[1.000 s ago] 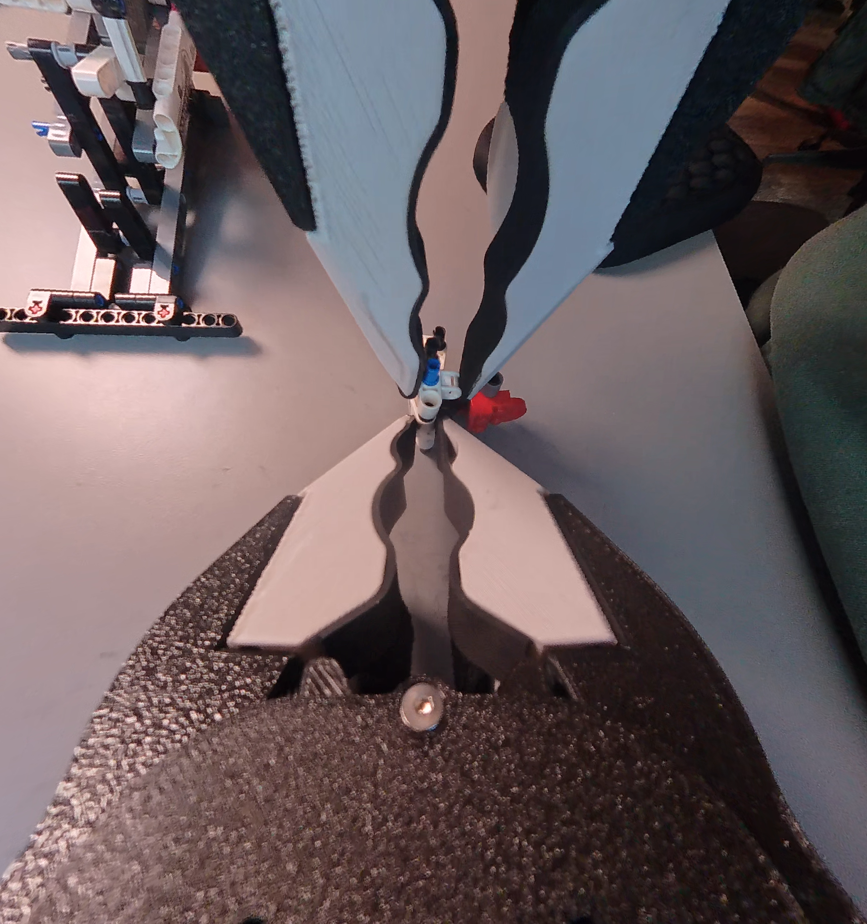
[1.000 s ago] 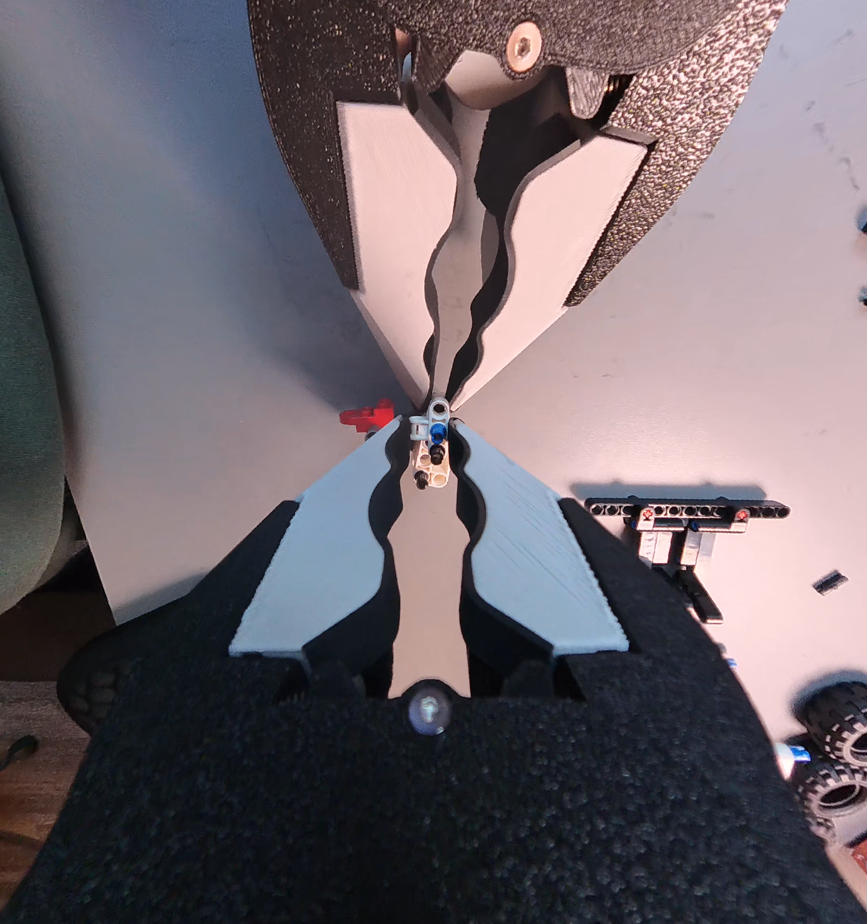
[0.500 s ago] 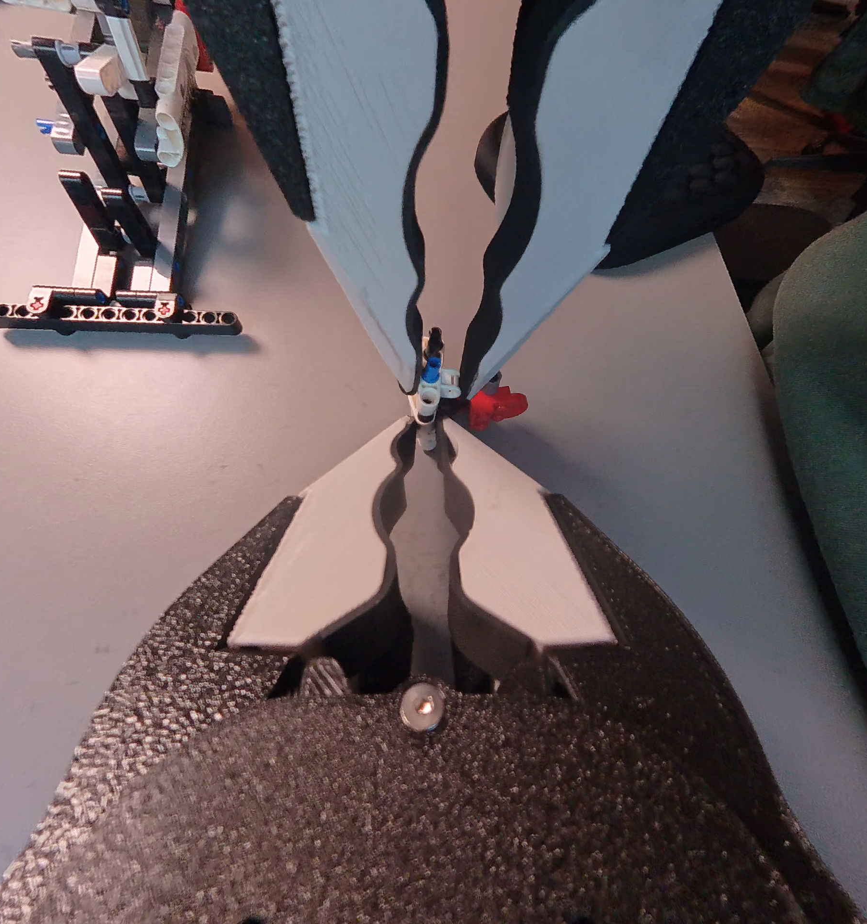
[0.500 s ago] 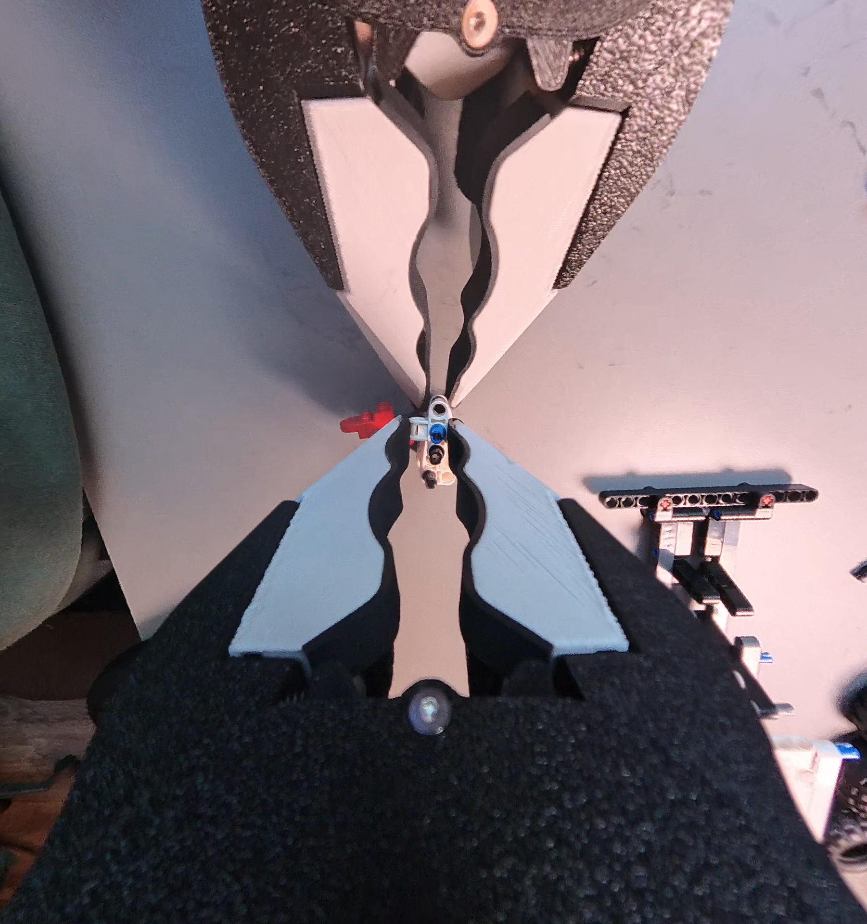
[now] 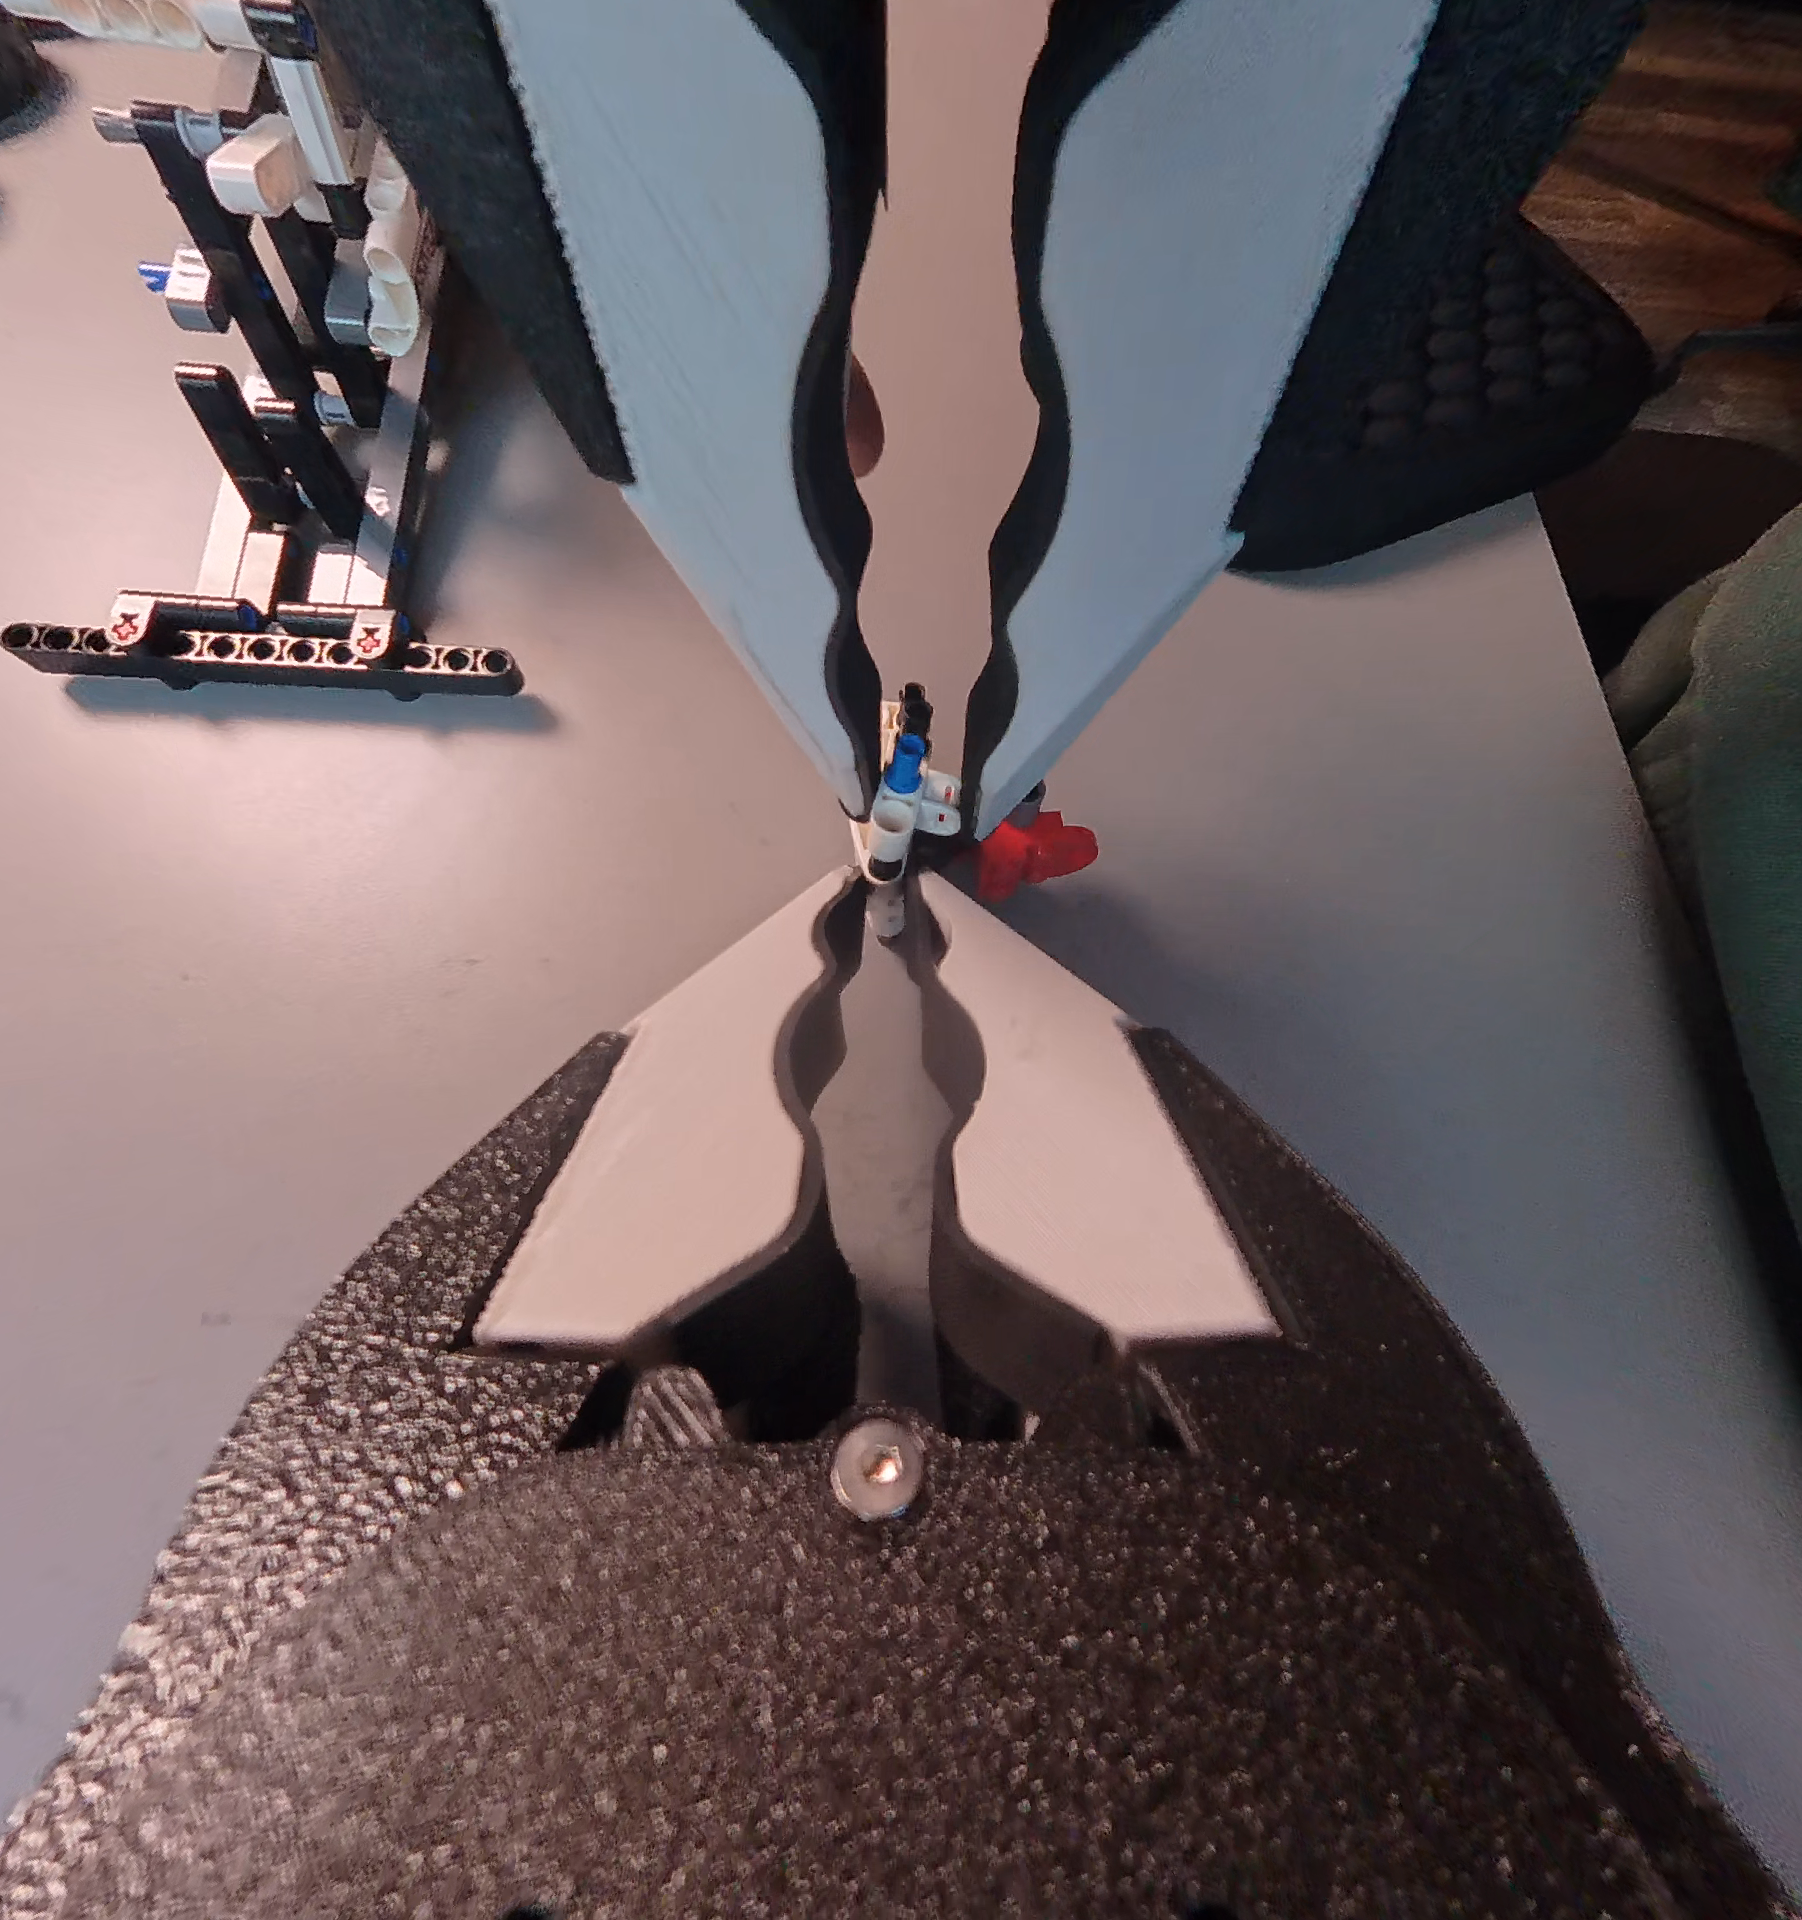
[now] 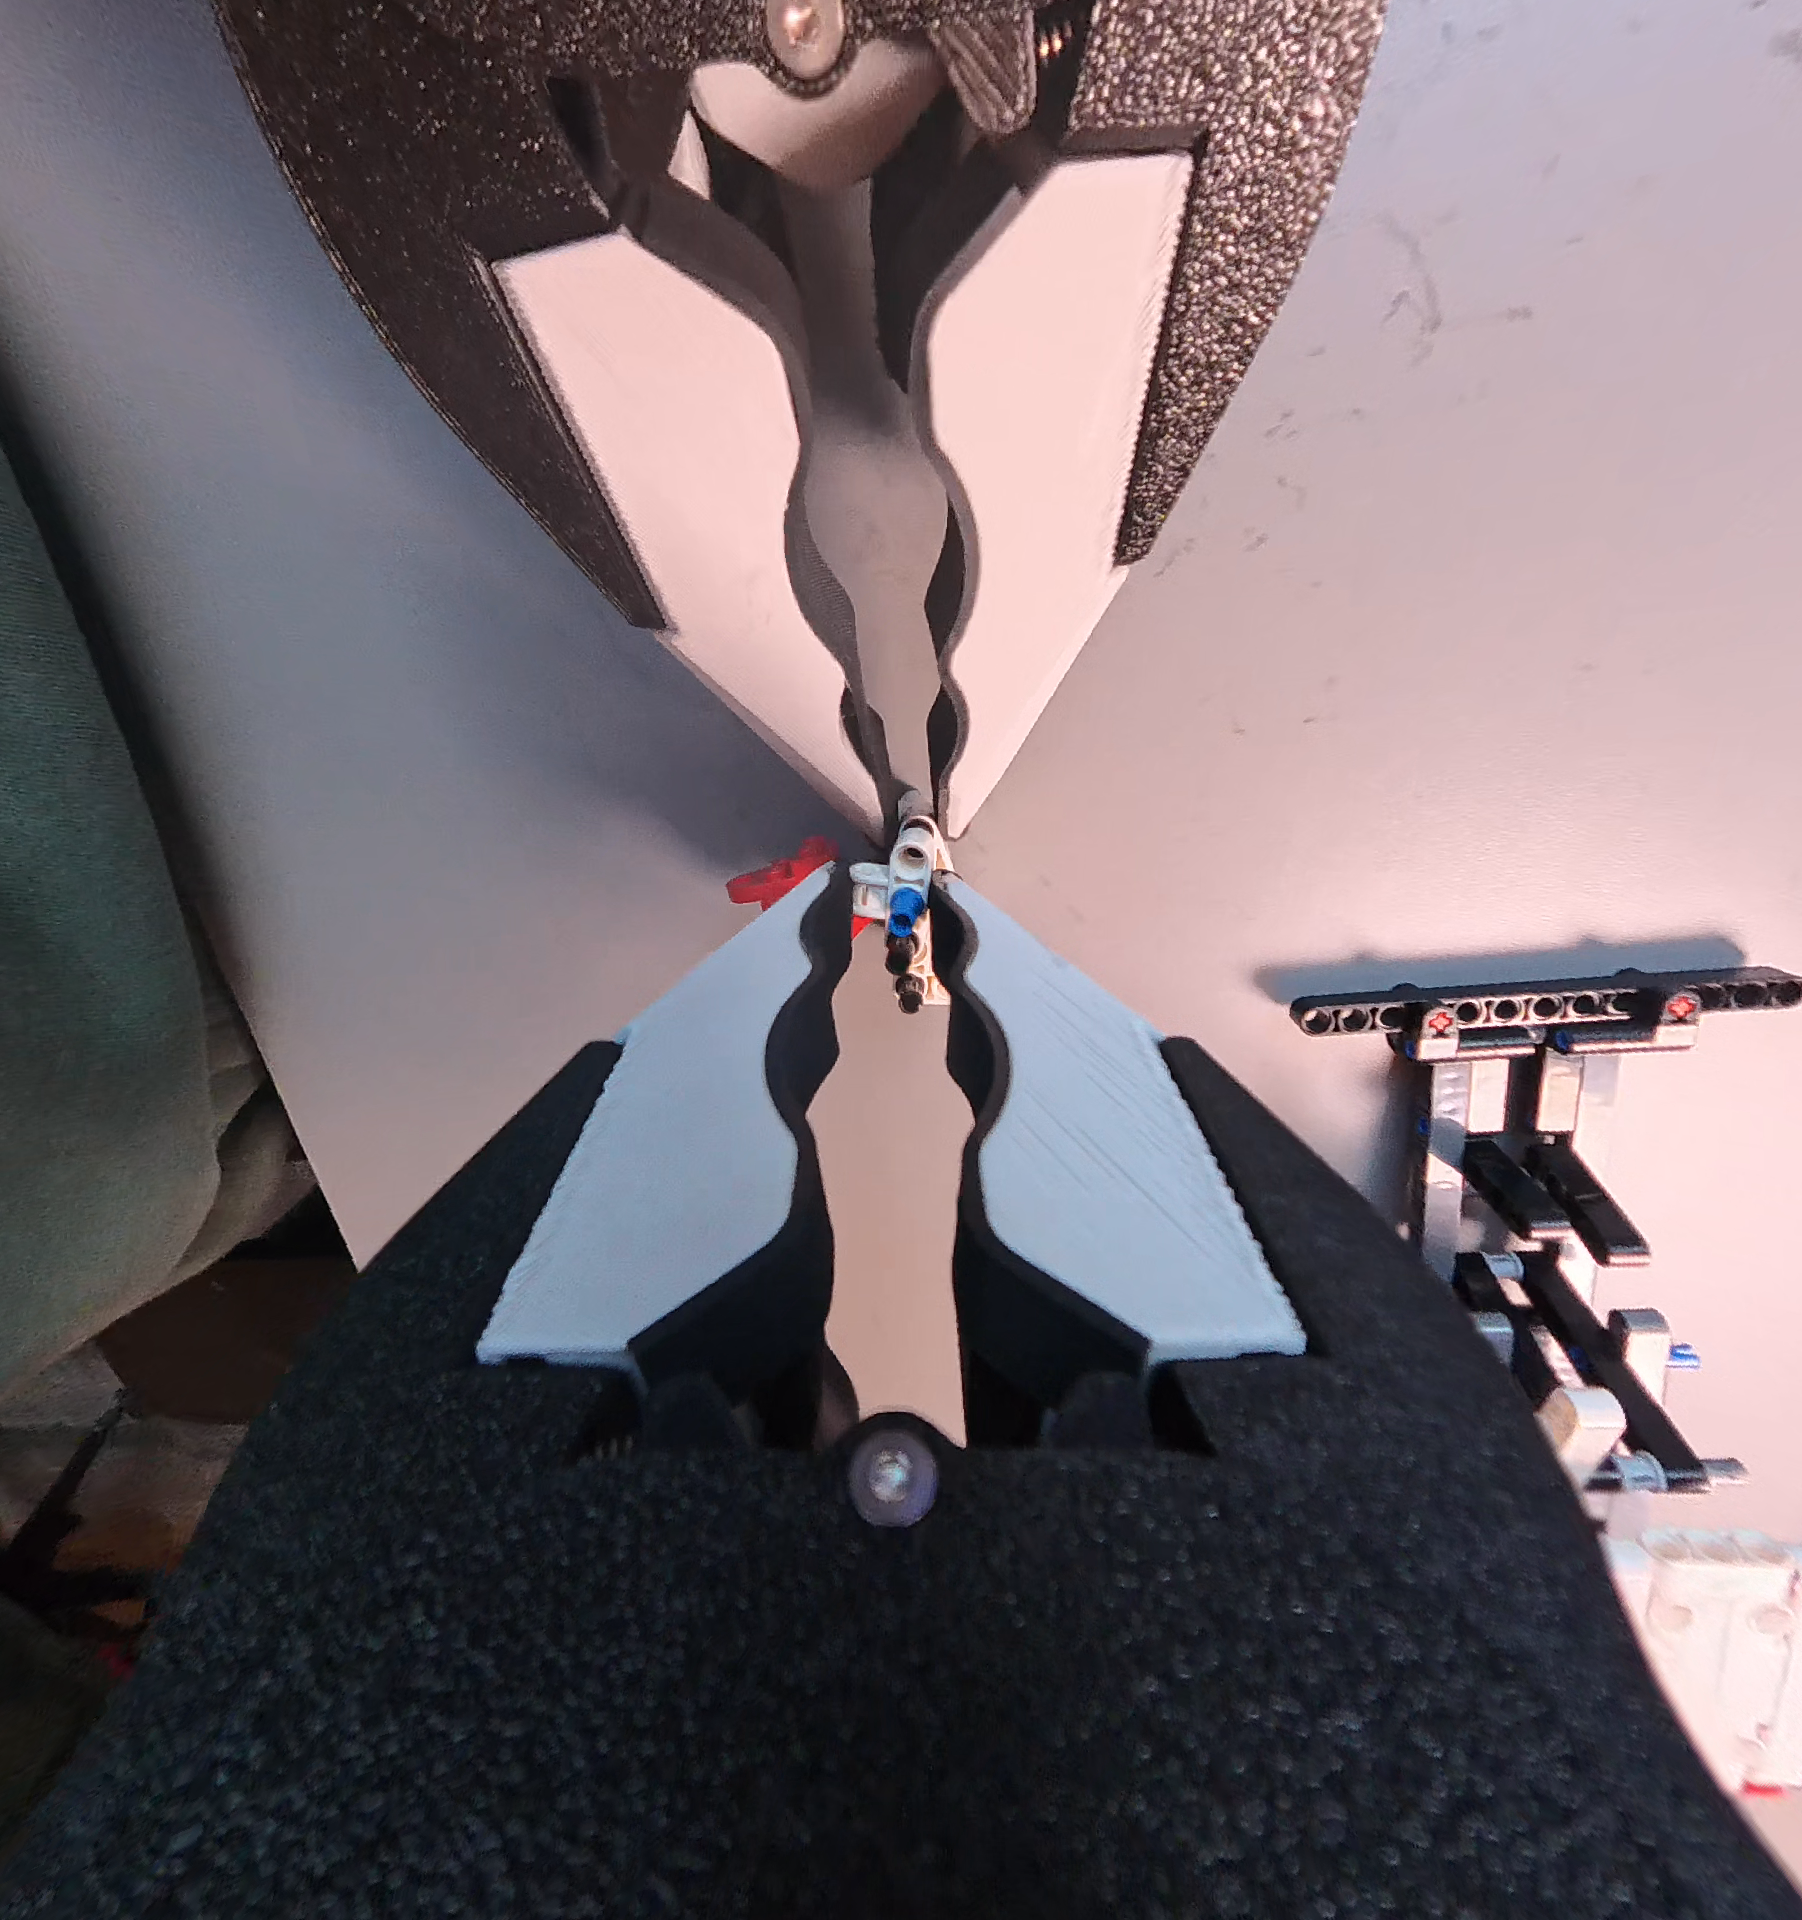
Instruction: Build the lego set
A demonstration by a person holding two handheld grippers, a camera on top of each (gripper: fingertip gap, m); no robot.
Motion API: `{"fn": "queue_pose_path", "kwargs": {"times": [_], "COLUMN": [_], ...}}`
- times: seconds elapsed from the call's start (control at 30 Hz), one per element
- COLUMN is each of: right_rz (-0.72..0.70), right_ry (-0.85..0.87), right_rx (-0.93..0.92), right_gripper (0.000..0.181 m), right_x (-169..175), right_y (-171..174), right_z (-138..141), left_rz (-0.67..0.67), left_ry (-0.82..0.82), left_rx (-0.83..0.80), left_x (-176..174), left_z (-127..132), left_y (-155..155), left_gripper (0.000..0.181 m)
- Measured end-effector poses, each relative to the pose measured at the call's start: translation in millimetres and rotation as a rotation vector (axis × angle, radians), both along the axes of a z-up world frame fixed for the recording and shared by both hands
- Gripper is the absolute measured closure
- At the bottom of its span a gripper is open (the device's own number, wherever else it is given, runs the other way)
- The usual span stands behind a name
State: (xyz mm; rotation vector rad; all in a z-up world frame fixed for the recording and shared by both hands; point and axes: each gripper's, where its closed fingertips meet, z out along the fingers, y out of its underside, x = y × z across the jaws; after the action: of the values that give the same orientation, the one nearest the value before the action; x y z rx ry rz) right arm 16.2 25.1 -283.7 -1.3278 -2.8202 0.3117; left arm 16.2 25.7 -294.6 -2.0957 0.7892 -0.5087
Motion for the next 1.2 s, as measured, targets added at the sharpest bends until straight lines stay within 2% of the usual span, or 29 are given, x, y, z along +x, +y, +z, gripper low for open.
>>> {"fn": "queue_pose_path", "kwargs": {"times": [0.17,0.47,0.83,0.93,1.2], "right_rz": [0.019,-0.047,-0.056,-0.048,-0.049], "right_ry": [0.000,0.029,0.362,0.384,0.396], "right_rx": [-0.011,-0.069,-0.018,-0.017,-0.027], "right_gripper": [0.168,0.167,0.161,0.159,0.167], "right_x": [1,1,-10,-7,-7], "right_y": [-2,-5,0,-2,-4], "right_z": [-1,-3,4,2,5], "left_rz": [-0.002,0.002,0.014,0.012,0.005], "left_ry": [-0.004,0.029,-0.018,-0.026,-0.039], "left_rx": [-0.002,0.010,-0.022,-0.027,-0.033], "left_x": [1,1,-2,-2,-1], "left_z": [0,0,-1,-1,-1], "left_y": [-1,-2,-3,-3,-4], "left_gripper": [0.175,0.175,0.175,0.174,0.174]}}
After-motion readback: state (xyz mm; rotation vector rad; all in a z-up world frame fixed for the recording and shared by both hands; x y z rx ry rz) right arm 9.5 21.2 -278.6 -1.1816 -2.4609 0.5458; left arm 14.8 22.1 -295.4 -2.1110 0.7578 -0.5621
